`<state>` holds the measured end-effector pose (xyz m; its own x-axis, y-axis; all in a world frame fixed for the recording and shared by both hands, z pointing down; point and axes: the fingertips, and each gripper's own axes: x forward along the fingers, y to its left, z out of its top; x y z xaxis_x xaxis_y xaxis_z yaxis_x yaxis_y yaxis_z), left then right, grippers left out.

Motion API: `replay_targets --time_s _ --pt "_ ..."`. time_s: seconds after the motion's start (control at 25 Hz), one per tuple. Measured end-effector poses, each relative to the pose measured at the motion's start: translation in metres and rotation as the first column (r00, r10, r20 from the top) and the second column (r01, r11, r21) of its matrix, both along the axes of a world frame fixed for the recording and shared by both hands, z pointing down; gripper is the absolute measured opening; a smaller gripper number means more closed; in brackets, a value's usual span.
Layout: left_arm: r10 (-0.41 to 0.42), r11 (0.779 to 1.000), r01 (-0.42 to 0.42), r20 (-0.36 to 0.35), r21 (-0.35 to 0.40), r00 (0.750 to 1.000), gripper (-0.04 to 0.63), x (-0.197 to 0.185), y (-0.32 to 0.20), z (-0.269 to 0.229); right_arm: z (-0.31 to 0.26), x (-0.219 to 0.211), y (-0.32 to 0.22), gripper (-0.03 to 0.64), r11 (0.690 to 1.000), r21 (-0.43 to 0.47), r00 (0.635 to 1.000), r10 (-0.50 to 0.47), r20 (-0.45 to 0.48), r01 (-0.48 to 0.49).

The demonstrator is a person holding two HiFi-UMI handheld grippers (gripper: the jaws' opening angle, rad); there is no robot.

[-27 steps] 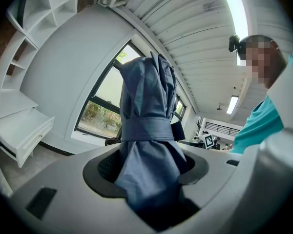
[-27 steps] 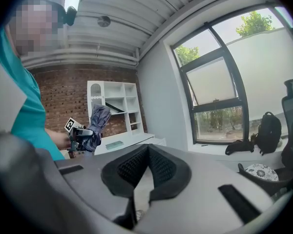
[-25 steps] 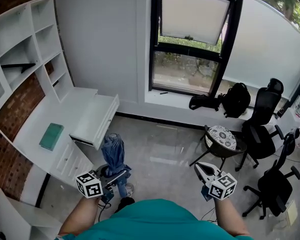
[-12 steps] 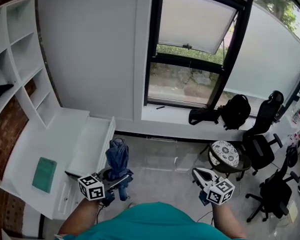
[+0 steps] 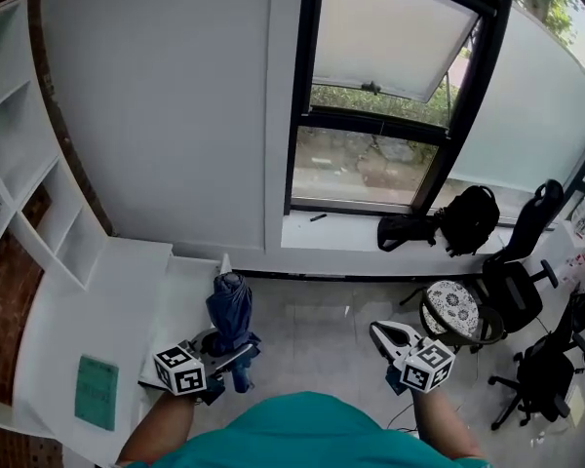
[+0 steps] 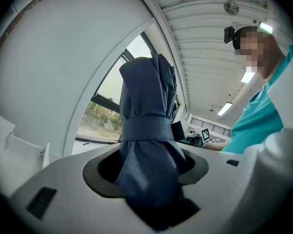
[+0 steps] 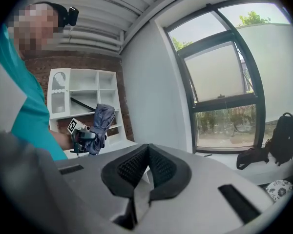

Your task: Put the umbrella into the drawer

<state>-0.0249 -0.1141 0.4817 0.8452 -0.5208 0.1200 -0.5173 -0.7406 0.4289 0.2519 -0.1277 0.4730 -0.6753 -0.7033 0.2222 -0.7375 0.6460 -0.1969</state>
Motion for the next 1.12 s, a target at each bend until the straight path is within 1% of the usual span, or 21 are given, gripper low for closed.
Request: replay_targets --time_s 0.2,0.44,0.6,0.72,0.84,0.96,1.04,1.12 --pt "-0.017 0.999 0.017 -0.003 -0.027 1.000 0.262 -0.004 -0.033 0.009 0.007 -0.006 -0.048 0.022 0.999 -0.022 1.000 -0.026 0.003 0.026" --pt "-0.074 0.997 0.075 0.037 -0.032 0.997 0.262 0.009 -0.069 0.018 0.017 0.007 -0.108 0.021 0.996 -0.020 0.995 -0.092 0.030 0.092" --pt "-0.156 0.987 0.158 0.048 -0.034 0.987 0.262 0.031 -0.106 0.023 0.028 0.030 -0.162 0.021 0.986 -0.027 0.985 -0.164 0.050 0.165" --pt "-0.226 0.972 0.227 0.025 -0.056 0.974 0.262 0.053 -0.136 0.022 0.028 0.050 -0.201 0.022 0.973 -0.029 0.972 -0.227 0.055 0.229" --pt "-0.261 0.964 0.261 0.011 -0.051 0.965 0.262 0.078 -0.158 0.014 0.024 0.070 -0.236 0.022 0.965 -0.027 0.964 -0.258 0.057 0.260" --pt "-0.268 0.963 0.269 0.037 -0.027 0.963 0.262 0.090 -0.163 0.007 0.024 0.072 -0.251 0.022 0.957 -0.024 0.956 -0.287 0.067 0.289" --pt "-0.274 0.961 0.275 0.053 -0.014 0.960 0.262 0.089 -0.167 0.007 0.024 0.067 -0.256 0.021 0.950 -0.014 0.949 -0.310 0.061 0.311" --pt "-0.284 0.958 0.285 0.059 -0.020 0.957 0.262 0.085 -0.173 0.011 0.022 0.063 -0.260 0.022 0.949 -0.010 0.947 -0.315 0.058 0.316"
